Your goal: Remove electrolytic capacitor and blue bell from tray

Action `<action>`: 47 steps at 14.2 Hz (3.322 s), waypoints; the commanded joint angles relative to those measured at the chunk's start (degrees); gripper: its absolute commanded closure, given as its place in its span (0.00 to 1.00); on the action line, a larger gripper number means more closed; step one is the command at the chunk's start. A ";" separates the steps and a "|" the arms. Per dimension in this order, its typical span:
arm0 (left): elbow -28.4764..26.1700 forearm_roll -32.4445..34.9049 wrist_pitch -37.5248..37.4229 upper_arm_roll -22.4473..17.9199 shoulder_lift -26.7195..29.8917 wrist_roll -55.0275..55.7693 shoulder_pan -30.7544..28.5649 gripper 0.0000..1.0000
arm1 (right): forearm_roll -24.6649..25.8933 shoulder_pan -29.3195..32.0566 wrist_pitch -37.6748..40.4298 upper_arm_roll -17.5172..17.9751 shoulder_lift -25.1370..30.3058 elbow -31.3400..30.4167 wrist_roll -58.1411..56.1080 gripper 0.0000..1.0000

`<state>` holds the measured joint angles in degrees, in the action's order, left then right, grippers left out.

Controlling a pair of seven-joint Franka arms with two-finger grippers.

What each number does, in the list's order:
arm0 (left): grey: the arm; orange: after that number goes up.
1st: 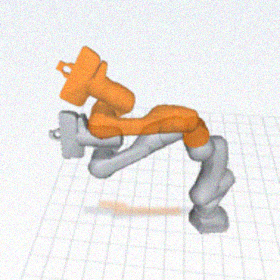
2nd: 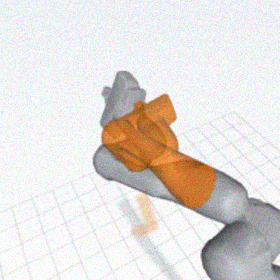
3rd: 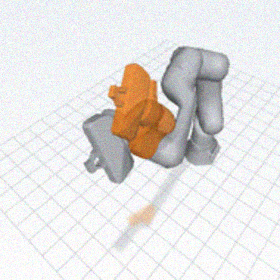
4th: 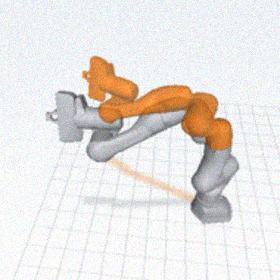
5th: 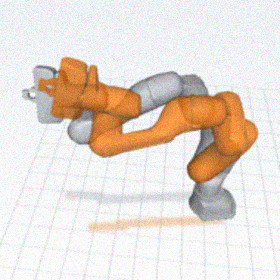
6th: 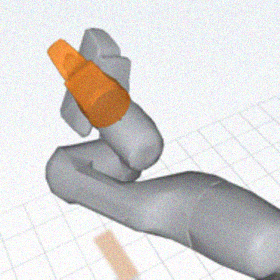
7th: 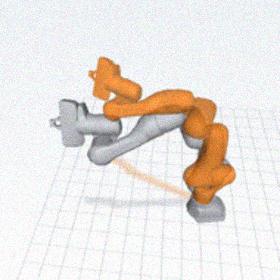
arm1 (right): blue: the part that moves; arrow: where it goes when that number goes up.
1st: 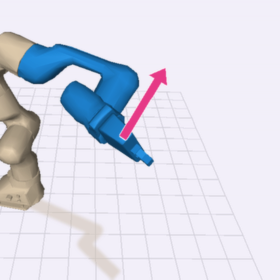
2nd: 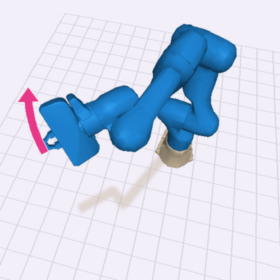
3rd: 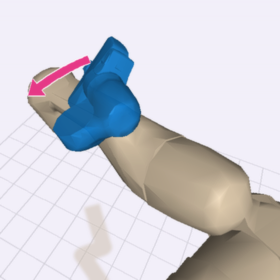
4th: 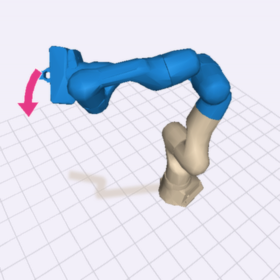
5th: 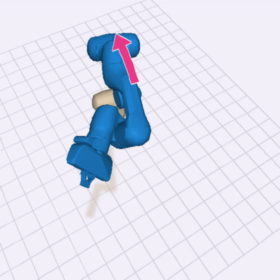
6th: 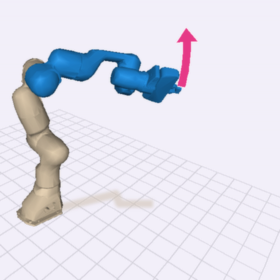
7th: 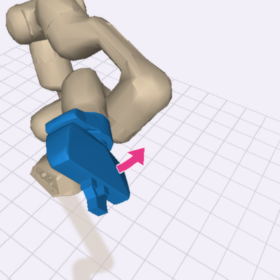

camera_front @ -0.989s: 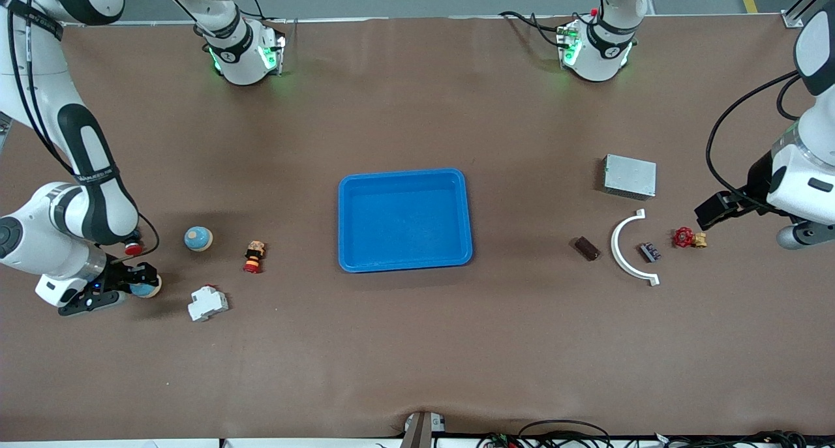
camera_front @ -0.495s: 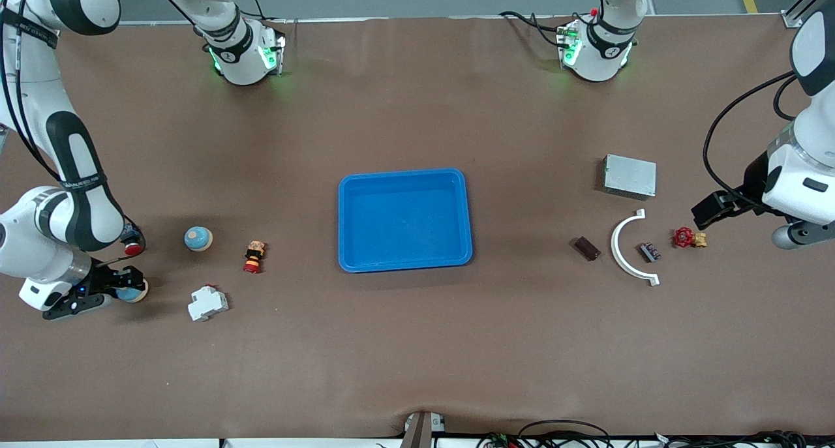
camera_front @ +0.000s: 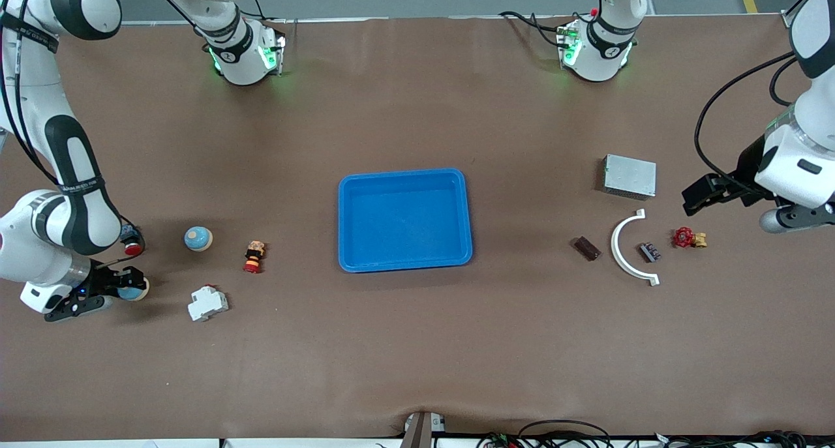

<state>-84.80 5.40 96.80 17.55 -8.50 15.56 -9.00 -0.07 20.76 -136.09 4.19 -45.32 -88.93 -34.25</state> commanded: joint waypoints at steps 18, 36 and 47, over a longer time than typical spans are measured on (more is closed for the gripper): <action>-11.44 -5.31 -2.41 -9.37 13.78 -3.78 9.62 0.00 | 2.18 -6.08 16.19 0.73 9.79 5.17 12.46 0.00; -8.28 -4.61 -3.10 -9.72 11.32 -7.74 8.74 0.00 | 1.13 -13.11 46.17 0.99 35.99 5.78 32.58 0.00; -7.92 -4.44 -5.39 -9.72 11.49 -7.47 8.30 0.00 | -1.77 -13.02 48.73 0.91 40.74 5.08 33.38 0.00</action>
<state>-94.34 1.36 93.01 7.89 3.42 8.26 -0.47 -1.08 7.35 -87.83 5.13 -6.30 -82.28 -1.38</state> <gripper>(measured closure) 0.000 0.000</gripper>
